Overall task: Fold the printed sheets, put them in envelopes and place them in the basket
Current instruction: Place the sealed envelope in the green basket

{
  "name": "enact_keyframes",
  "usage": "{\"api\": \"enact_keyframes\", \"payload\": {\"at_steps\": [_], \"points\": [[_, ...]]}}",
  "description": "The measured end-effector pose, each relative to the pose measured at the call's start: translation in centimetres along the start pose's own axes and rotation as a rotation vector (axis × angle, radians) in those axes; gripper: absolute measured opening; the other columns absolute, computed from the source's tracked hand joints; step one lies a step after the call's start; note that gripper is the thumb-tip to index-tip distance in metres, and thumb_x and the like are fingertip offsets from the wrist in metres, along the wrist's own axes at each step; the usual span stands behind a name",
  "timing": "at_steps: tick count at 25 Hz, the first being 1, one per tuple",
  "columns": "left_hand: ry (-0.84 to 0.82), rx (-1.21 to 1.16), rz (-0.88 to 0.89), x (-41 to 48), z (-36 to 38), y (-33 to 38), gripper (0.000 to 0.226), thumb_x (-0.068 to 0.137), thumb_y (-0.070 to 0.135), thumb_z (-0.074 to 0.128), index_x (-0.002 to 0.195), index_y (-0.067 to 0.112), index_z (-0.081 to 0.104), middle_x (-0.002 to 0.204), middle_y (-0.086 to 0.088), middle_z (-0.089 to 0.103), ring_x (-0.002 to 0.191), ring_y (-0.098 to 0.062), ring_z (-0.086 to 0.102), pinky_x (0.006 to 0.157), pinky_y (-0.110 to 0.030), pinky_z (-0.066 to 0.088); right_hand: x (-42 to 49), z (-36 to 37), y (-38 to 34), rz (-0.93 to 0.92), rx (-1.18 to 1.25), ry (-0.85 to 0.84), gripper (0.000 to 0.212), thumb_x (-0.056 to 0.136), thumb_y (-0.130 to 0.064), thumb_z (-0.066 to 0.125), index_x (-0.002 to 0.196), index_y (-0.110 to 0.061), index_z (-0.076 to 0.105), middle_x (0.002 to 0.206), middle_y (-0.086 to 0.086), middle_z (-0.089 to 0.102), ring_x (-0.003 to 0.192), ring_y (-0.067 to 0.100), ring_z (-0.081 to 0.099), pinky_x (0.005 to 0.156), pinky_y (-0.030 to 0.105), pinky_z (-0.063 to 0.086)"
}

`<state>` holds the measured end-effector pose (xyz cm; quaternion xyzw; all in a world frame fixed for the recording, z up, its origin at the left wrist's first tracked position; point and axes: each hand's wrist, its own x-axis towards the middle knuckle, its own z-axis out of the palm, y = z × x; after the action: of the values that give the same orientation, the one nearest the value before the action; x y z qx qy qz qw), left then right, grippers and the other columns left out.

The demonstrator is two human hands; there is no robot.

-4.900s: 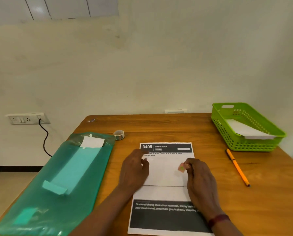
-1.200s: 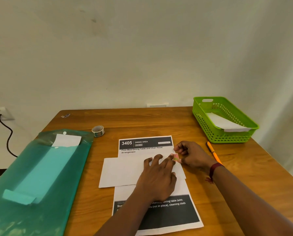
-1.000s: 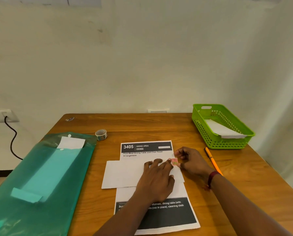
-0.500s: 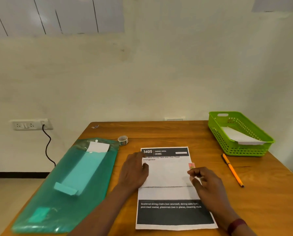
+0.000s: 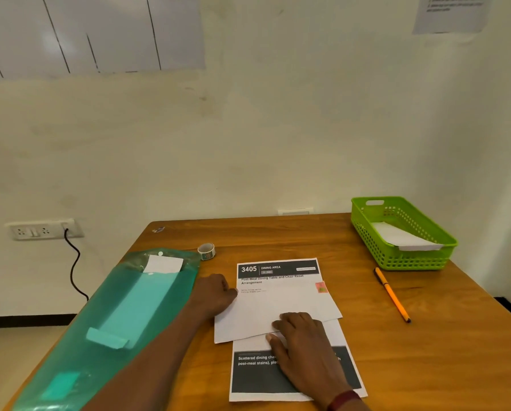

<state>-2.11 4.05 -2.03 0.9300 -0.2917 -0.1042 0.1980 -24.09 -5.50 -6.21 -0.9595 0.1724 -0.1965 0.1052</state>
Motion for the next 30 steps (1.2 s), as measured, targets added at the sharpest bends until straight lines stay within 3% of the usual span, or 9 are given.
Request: {"api": "enact_keyframes", "payload": {"at_steps": [3,6,10,15,20,23,25,28,30], "points": [[-0.050,-0.042,-0.015,0.8,-0.8,0.6,0.039,0.083,0.051,0.070,0.082,0.012,0.062,0.082,-0.008,0.065,0.074,-0.016,0.056,0.066,-0.028,0.045,-0.4,0.7,-0.1,-0.025,-0.055,0.082,0.027,0.086,-0.050,0.058,0.101,-0.031,0.070,0.109,-0.010,0.069,0.100,0.010,0.064,0.085,0.027,0.055],[-0.136,-0.049,-0.004,0.9,-1.5,1.6,0.041,0.080,0.051,0.074,0.069,0.015,0.056,0.069,-0.001,0.058,0.065,-0.014,0.055,0.055,-0.024,0.040,-0.6,0.2,-0.6,-0.065,0.006,0.175,0.016,0.077,-0.043,0.072,0.086,-0.030,0.070,0.089,-0.013,0.069,0.080,0.006,0.063,0.069,0.017,0.054],[-0.256,-0.091,0.006,0.3,-2.6,2.5,0.033,0.082,0.043,0.074,0.079,0.011,0.066,0.073,-0.001,0.064,0.064,-0.014,0.059,0.047,-0.020,0.041,-1.1,-0.3,-0.9,-0.144,-0.035,0.293,0.014,0.083,-0.041,0.063,0.083,-0.028,0.068,0.079,-0.012,0.066,0.070,0.006,0.059,0.062,0.015,0.051],[-0.231,-0.456,-0.071,-1.7,-4.0,3.1,0.037,0.086,0.036,0.072,0.092,0.001,0.067,0.085,-0.017,0.068,0.073,-0.024,0.059,0.054,-0.027,0.043,-1.2,-0.4,-0.4,-0.077,0.129,0.481,0.026,0.090,-0.043,0.051,0.088,-0.025,0.069,0.079,-0.010,0.070,0.067,0.004,0.062,0.061,0.012,0.051],[-0.171,-0.750,-0.075,-4.2,-3.6,3.3,0.040,0.089,0.036,0.067,0.099,-0.003,0.065,0.094,-0.025,0.070,0.079,-0.031,0.065,0.059,-0.032,0.043,-1.9,-1.1,-0.2,-0.021,0.271,0.364,0.042,0.095,-0.058,0.035,0.098,-0.030,0.067,0.072,-0.016,0.069,0.058,0.000,0.058,0.064,0.000,0.040],[-0.053,-0.830,-0.085,-5.1,-2.5,3.8,0.037,0.091,0.037,0.065,0.091,0.001,0.067,0.076,-0.015,0.069,0.069,-0.026,0.060,0.052,-0.029,0.039,-1.4,-2.4,-0.4,0.174,0.420,0.138,0.059,0.082,-0.075,0.027,0.105,-0.036,0.065,0.084,-0.022,0.070,0.066,0.001,0.062,0.073,0.003,0.045],[0.024,-0.860,-0.090,-5.8,-1.6,4.6,0.035,0.093,0.038,0.062,0.088,0.004,0.067,0.075,-0.011,0.071,0.069,-0.025,0.063,0.053,-0.031,0.041,-0.8,-3.6,-1.0,0.383,0.674,0.032,0.052,0.077,-0.071,0.038,0.098,-0.033,0.065,0.082,-0.020,0.070,0.070,0.005,0.066,0.076,0.014,0.054],[0.204,-0.792,-0.076,-7.4,-0.1,6.6,0.030,0.095,0.040,0.057,0.086,0.013,0.065,0.080,-0.002,0.071,0.072,-0.021,0.068,0.057,-0.031,0.048,0.1,-5.4,-1.8,0.676,1.157,0.018,0.030,0.089,-0.052,0.053,0.099,-0.025,0.061,0.076,0.002,0.073,0.058,0.017,0.066,0.054,0.023,0.054],[0.306,-0.778,-0.021,-8.5,0.5,8.5,0.022,0.094,0.040,0.058,0.089,0.019,0.065,0.086,0.003,0.069,0.074,-0.016,0.066,0.053,-0.022,0.049,0.5,-6.7,-1.8,0.776,1.274,0.059,0.016,0.095,-0.040,0.054,0.102,-0.026,0.058,0.086,0.009,0.072,0.056,0.021,0.064,0.047,0.025,0.048]]}}
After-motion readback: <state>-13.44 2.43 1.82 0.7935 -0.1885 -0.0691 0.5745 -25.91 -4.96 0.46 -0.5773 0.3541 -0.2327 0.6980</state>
